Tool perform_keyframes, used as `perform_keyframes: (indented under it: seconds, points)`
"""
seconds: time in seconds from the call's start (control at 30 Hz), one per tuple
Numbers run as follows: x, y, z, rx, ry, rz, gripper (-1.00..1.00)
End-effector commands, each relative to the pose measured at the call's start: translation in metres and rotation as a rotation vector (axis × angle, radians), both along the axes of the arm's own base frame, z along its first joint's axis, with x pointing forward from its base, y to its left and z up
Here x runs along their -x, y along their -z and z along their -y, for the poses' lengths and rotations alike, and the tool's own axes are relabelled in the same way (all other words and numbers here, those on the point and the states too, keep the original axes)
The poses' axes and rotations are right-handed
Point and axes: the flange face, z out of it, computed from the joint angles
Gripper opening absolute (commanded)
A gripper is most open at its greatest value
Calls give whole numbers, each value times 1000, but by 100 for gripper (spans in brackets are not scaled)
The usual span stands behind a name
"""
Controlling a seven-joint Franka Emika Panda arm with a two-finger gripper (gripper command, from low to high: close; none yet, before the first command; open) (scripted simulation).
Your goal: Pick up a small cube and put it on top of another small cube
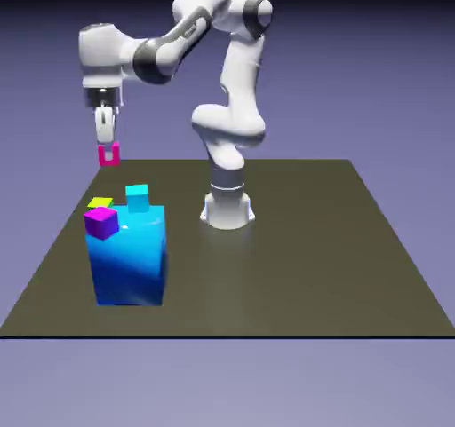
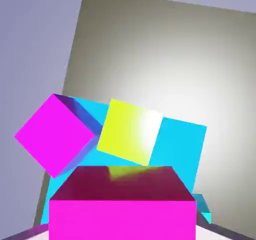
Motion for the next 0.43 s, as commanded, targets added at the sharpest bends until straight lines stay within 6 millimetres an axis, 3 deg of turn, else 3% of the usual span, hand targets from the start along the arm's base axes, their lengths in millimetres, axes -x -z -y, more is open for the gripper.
perform_keyframes:
  seconds: [0.0, 0.03, 0.1, 0.27, 0.3, 0.33, 0.4]
  points:
    - [3, 4, -9, -5, 25, -32, -100]
    - [-1, 15, -23, -10, 26, -78, -100]
    - [-3, 20, -28, -11, 26, -97, -100]
    - [-3, 90, -30, -11, 26, -97, -100]
    - [-3, 90, -30, -11, 26, -97, 100]
    - [-3, 90, -30, -11, 26, -97, 100]
    - [-4, 60, -28, -11, 26, -97, 100]
